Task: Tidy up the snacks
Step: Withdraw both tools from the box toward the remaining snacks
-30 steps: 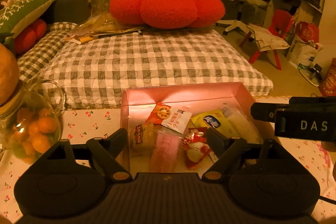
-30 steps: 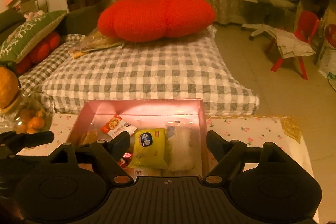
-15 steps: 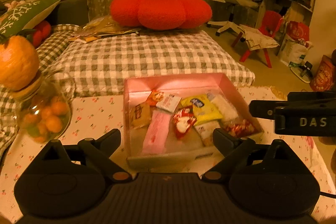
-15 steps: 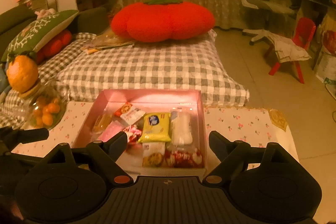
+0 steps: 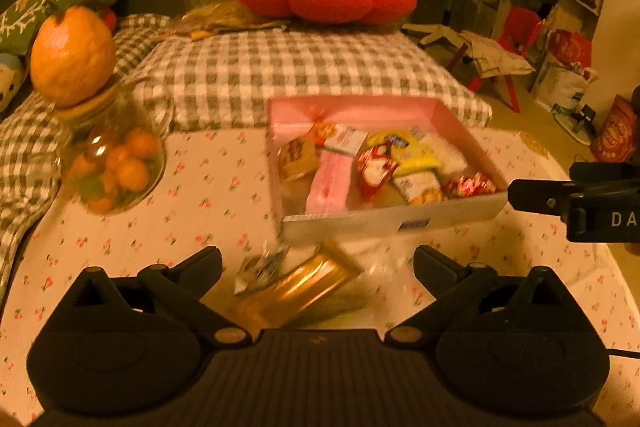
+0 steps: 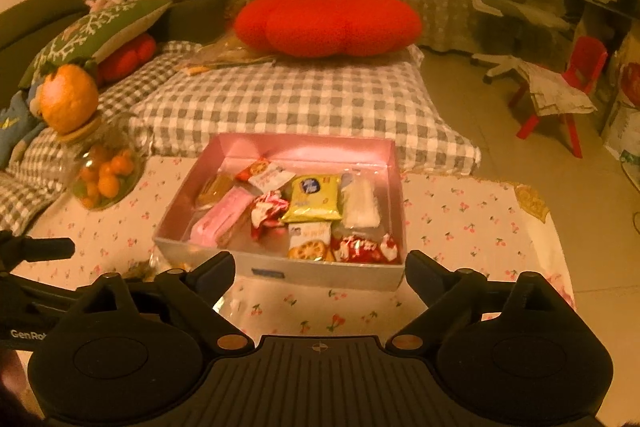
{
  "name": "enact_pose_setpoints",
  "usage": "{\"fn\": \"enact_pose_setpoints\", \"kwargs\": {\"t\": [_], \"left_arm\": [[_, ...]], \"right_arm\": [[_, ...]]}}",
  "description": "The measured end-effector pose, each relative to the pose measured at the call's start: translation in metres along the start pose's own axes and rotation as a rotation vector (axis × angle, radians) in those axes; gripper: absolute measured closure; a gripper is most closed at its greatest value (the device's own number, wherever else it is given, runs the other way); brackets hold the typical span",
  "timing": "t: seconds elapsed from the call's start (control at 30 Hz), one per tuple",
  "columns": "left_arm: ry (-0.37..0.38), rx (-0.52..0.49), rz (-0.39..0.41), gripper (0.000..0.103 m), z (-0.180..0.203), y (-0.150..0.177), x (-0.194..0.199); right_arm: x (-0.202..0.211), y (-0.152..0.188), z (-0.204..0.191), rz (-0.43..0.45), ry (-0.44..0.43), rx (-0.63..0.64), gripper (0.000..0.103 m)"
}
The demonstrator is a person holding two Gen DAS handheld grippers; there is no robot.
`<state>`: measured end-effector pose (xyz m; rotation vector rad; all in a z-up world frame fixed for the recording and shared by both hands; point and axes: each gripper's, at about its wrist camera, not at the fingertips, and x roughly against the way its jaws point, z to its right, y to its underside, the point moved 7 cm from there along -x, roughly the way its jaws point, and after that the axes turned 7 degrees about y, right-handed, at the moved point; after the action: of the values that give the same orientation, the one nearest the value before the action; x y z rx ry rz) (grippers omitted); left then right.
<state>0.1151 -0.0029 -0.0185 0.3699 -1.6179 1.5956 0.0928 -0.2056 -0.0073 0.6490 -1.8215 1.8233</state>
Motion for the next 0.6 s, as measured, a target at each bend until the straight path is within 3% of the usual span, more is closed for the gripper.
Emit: {"fn": "enact_pose_setpoints", "kwargs": {"t": [0.17, 0.6], "left_arm": [[-0.01, 0.018, -0.035, 0.001, -0.014, 0.019, 0.002], [-0.02, -0.05, -0.065, 0.0, -0.037, 0.056, 0.011]], "right_arm": [[-0.004, 0.017, -0.016, -0.012, -0.024, 0.03, 0.006], [-0.001, 0.055, -0.055, -0.059, -0.096, 0.132, 0.006]]}}
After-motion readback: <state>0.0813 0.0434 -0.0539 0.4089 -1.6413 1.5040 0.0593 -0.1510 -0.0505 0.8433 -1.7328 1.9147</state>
